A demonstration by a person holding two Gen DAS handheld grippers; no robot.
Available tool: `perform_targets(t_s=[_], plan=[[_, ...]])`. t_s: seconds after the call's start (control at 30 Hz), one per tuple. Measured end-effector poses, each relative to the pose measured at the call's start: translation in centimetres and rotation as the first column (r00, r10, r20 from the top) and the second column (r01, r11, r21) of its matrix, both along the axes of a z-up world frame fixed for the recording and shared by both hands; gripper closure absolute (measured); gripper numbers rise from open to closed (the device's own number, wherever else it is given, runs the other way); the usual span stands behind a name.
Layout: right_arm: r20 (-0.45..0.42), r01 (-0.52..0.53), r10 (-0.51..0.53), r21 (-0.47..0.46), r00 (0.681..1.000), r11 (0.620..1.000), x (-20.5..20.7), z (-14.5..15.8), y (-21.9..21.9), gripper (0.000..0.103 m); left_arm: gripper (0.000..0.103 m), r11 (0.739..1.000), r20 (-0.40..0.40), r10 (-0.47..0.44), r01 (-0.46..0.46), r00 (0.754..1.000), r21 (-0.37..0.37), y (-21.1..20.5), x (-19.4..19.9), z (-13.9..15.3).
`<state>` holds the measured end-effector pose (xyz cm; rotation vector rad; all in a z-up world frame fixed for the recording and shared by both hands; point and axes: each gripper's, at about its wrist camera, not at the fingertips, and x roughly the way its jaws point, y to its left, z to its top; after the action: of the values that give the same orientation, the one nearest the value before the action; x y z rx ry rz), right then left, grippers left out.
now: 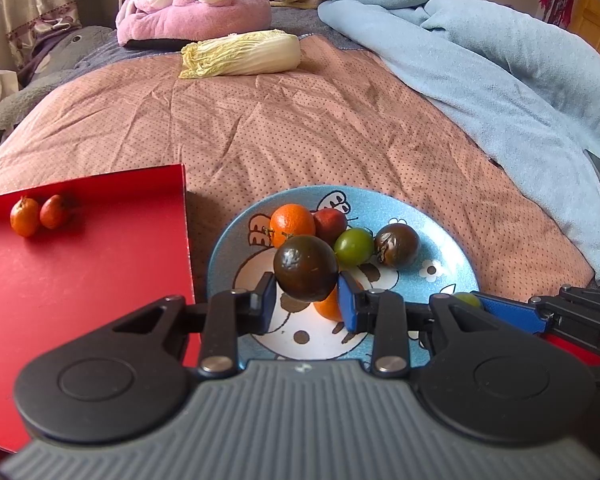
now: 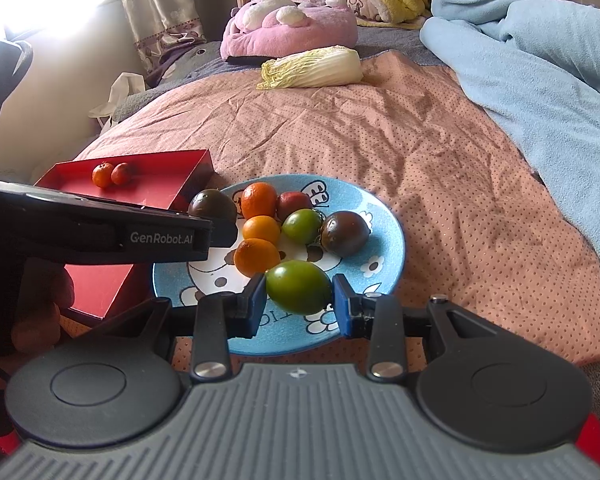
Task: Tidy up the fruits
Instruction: 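Lower the dark tomato onto the plate and open the left gripper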
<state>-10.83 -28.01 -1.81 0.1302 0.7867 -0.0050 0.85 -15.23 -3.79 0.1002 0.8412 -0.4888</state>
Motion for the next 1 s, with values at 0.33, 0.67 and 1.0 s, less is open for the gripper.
perform_targets(t_s=[0.33, 0.67, 1.0], plan=[[0.001, 0.001, -0.001, 0.0, 1.0, 1.0, -0.04, 0.01, 0.04, 0.062, 0.067, 1.0, -0.003, -0.005, 0.005, 1.0, 0.006, -0.26, 0.01, -0.22], [0.001, -0.002, 0.002, 0.0, 1.0, 1.0, -0.13, 0.08, 0.44, 0.062, 0.065, 1.0, -0.005, -0.018, 0.018, 1.0, 0.011, -0.4, -0.22, -0.22], [-0.002, -0.007, 0.007, 0.0, 1.0, 1.0, 0.05, 0.08, 0.69, 0.062, 0.065, 1.0, 0.003, -0.018, 0.018, 1.0, -0.002, -0.16, -0.31, 0.41]])
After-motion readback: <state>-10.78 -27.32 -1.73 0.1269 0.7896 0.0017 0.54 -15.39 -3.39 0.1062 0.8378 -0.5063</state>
